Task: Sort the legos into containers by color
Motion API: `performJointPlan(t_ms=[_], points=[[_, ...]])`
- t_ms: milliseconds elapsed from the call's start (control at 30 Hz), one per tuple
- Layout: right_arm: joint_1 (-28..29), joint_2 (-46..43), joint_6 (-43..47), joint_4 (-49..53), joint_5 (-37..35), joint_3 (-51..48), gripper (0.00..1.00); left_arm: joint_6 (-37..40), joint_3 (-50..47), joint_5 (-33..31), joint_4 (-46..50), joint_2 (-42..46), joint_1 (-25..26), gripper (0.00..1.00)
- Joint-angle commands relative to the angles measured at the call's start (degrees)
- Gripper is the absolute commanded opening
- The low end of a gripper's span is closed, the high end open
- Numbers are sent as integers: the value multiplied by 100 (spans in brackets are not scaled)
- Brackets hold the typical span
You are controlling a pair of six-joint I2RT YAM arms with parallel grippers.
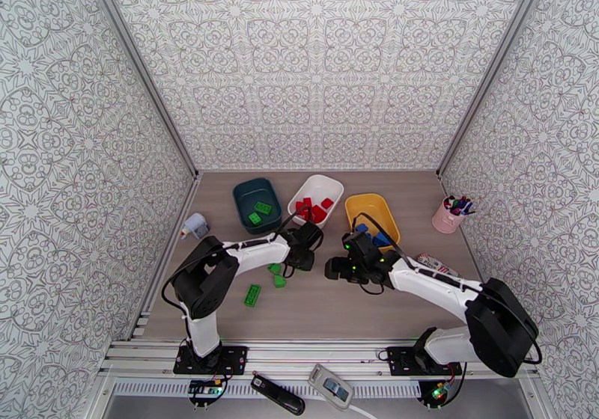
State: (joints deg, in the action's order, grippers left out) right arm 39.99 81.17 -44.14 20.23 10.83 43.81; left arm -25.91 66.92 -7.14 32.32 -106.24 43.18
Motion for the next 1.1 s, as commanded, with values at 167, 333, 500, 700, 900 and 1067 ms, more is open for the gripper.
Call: performJointPlan(t_ms=[167,333,500,700,900,1067], points=[[240,1032,-388,-1287,1141,735,78,-212,-57,574,-146,804,-493,35],[493,1569,-516,-1410,1246,1450,77,-199,-139,827,-122,1251,-1011,35],[556,1822,-517,-1235,1290,2011,76,-12,15,999,58,1514,-1847,36],[560,1648,-390,-859,1078,2159,76,364,962,902,581,1105,-2849,38],[557,1377,-283,-555,818,1952,77,524,1812,876,924,622,-3254,59],[562,1229,-194,-367,622,1791,79,491,1622,735,926,873,-3129,71]])
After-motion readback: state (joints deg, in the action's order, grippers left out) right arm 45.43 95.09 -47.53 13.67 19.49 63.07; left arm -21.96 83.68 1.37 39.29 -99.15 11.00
